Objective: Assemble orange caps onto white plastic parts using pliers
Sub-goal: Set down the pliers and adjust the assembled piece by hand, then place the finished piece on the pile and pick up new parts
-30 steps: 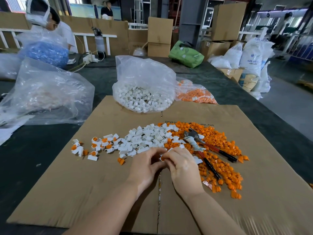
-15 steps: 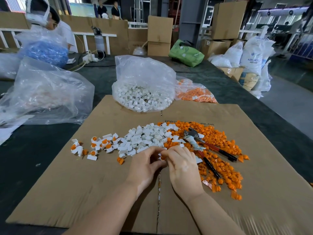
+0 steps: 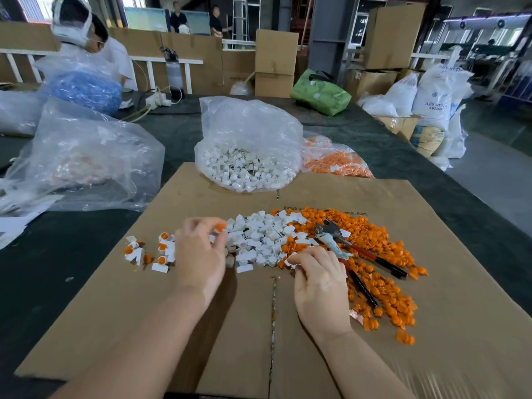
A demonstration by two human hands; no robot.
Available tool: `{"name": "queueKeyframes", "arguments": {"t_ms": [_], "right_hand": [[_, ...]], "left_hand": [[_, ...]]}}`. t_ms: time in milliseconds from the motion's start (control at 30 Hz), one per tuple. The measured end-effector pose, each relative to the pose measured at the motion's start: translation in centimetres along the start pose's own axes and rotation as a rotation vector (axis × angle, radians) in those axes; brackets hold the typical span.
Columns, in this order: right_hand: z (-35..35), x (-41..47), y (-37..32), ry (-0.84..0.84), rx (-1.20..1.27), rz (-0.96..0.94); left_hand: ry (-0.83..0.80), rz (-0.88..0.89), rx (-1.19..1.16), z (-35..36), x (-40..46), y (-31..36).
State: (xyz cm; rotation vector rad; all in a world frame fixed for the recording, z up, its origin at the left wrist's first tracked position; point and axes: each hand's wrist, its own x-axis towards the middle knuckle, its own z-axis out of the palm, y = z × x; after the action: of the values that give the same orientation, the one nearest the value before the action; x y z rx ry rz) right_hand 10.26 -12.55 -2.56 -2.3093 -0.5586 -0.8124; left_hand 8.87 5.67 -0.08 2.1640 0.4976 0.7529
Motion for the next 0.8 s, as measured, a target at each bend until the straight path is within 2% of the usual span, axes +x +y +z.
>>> {"name": "queueKeyframes", "arguments": {"t_ms": [67,167,433,567,700,800], "right_hand": [[0.0,-0.1,0.0,0.02,-0.02,0.031],[0.0,-0.2,0.0,0.037,-0.053,0.083],[0.4,-0.1,0.3,0.043,-0.101,0.16],[0.6,0.0,0.2,0.039,-0.155,0.082],[0.9,0.1,-0.1,-0.021,-0.271,-0.047],[1.0,0.2,-0.3,-0.097,-0.37,-0.092]], "left_hand": [[0.037,-0.085,0.18,-0.7,1.3,-1.2],[0.004,-0.175,0.363,-1.4,2.1,-2.6],[-0.061,-0.202,0.457,-1.2,2.0,-2.8],[0.01,-0.037,0.429,-0.8,1.5,-1.6],[-0.144,0.143,0.463,0.2,0.5,-0.4],[-0.226,0.203,0.541,0.9,-0.2,-0.3]]}}
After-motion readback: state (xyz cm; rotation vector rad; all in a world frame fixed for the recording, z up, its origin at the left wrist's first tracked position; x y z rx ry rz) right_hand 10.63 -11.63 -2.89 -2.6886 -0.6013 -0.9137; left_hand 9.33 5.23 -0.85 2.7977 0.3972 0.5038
